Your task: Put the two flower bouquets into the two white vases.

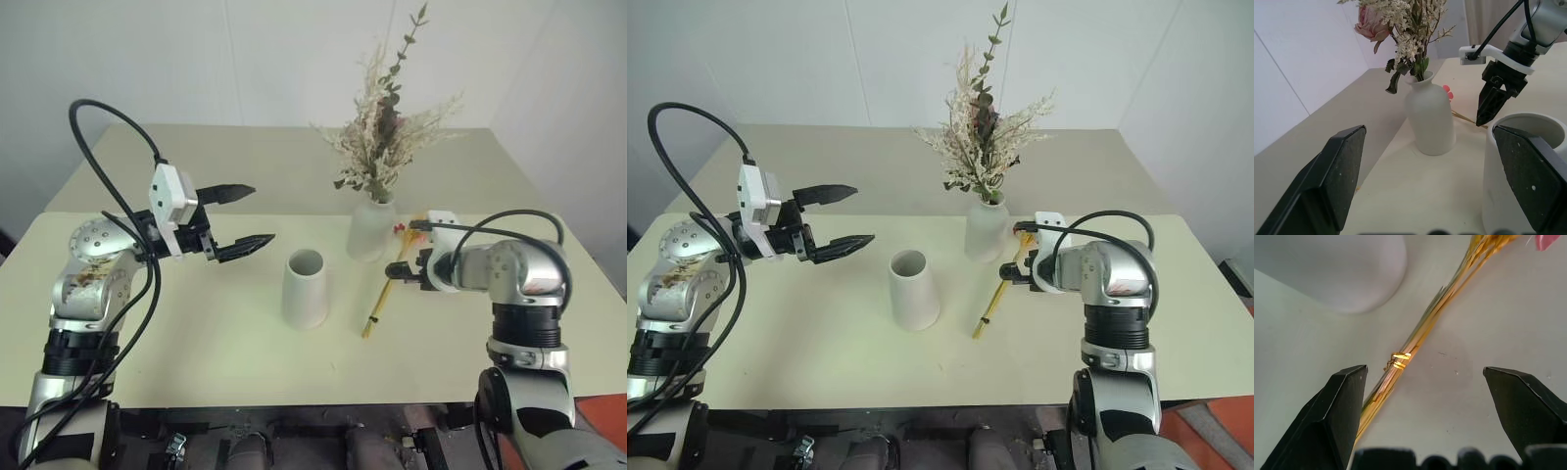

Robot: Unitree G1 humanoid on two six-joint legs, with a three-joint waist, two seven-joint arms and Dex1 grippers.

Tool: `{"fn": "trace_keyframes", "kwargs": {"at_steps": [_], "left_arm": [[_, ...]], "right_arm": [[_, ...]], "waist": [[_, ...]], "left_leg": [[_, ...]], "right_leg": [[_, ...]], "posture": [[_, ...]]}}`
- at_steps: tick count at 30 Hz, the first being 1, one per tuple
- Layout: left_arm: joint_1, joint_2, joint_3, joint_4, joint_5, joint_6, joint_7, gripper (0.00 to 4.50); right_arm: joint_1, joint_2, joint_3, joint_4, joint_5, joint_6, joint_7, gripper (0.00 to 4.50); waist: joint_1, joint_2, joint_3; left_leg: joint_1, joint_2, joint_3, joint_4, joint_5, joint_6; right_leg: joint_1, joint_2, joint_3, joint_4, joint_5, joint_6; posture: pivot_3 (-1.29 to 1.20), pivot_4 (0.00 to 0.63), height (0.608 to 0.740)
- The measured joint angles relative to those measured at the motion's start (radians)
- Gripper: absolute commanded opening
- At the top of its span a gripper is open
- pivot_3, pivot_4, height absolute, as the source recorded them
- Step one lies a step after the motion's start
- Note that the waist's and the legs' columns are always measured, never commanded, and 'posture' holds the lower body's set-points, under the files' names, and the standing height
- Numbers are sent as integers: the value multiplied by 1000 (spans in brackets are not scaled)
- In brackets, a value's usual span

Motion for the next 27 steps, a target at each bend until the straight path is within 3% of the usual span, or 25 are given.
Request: {"fn": "trace_keyframes", "kwargs": {"at_steps": [2,5,15,22,27], "left_arm": [[3,0,-1,0,2,0,5,4500],[3,0,-1,-12,2,0,12,4500],[20,-1,-2,-25,2,0,30,4500],[20,1,-1,-27,5,0,31,4500],[19,9,-1,-25,6,-2,29,4500]], "right_arm": [[-8,4,19,21,-1,-16,12,4279],[-20,12,34,53,-11,-46,18,3606],[-35,10,35,164,-59,-141,18,85],[16,5,-51,137,-129,-208,-78,32],[170,-26,-114,-11,-284,-515,-264,32]], "waist": [[0,0,0],[1,0,0],[0,0,0],[9,0,0],[18,0,0]], "left_leg": [[0,0,0,0,0,0],[0,0,0,0,0,0],[1,0,0,0,0,0],[0,0,0,0,0,0],[-2,-1,0,0,0,0]], "right_leg": [[0,0,0,0,0,0],[0,0,0,0,0,0],[1,0,0,0,0,0],[1,0,-1,-1,0,0],[-1,-1,0,-1,0,0]], "posture": [[0,150,740],[0,150,740],[0,150,740],[0,150,740],[0,150,740]]}}
